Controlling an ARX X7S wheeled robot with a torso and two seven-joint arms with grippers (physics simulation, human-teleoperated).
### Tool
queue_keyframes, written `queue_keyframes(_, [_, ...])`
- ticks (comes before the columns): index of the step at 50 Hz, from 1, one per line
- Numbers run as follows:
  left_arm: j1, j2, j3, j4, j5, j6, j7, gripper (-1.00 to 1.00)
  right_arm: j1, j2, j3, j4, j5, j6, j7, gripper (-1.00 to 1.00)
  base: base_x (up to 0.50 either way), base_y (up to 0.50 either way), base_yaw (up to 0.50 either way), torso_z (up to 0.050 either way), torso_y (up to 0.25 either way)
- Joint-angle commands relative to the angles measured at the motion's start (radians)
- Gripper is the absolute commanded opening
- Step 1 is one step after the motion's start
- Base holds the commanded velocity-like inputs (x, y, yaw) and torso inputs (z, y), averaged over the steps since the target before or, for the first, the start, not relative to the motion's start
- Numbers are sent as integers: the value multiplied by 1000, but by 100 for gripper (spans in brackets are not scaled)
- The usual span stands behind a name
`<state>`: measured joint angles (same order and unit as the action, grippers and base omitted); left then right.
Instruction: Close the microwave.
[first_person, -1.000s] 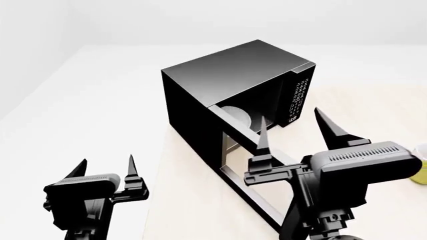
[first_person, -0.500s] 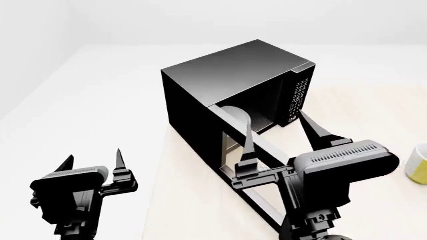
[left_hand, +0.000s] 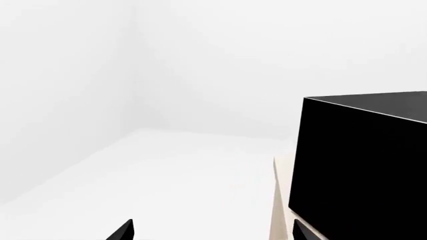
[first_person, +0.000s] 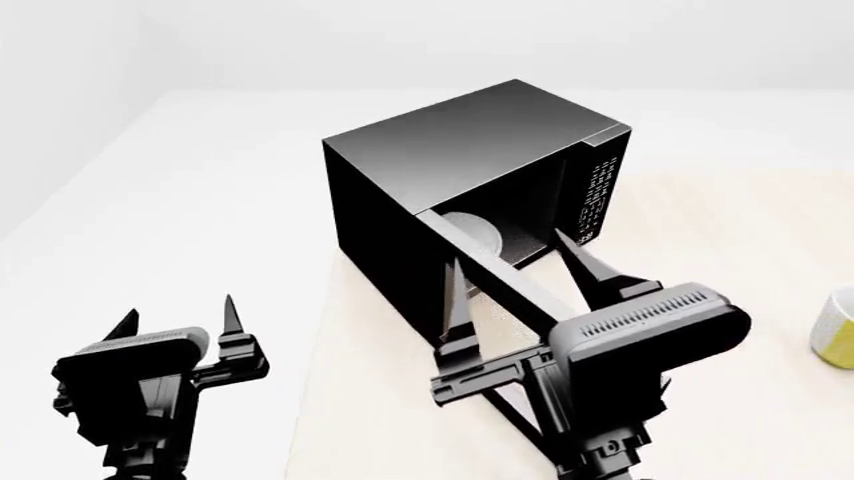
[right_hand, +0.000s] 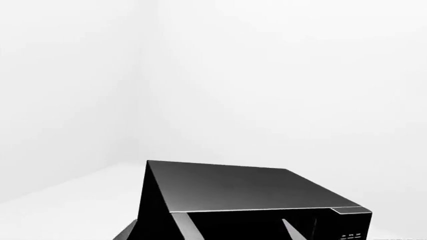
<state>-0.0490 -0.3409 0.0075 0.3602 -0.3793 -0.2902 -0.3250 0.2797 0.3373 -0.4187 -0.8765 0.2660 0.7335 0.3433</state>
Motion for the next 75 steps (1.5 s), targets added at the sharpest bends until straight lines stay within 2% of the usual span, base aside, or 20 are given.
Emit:
queue_keyframes(1, [-1, -1, 2, -6, 0, 5, -3, 100, 7, -9, -25, 0, 19, 23, -6, 100, 0, 0, 0, 0, 0])
queue_keyframes(43, [-1, -7, 10, -14, -6, 17, -13, 100, 17, -11, -76, 64, 75, 69, -31, 100, 0, 0, 0, 0, 0])
queue_keyframes(75, [-2, -14, 19, -13, -9, 19, -21, 100, -2, -11, -100, 201, 83, 15, -56, 100, 0, 0, 0, 0, 0])
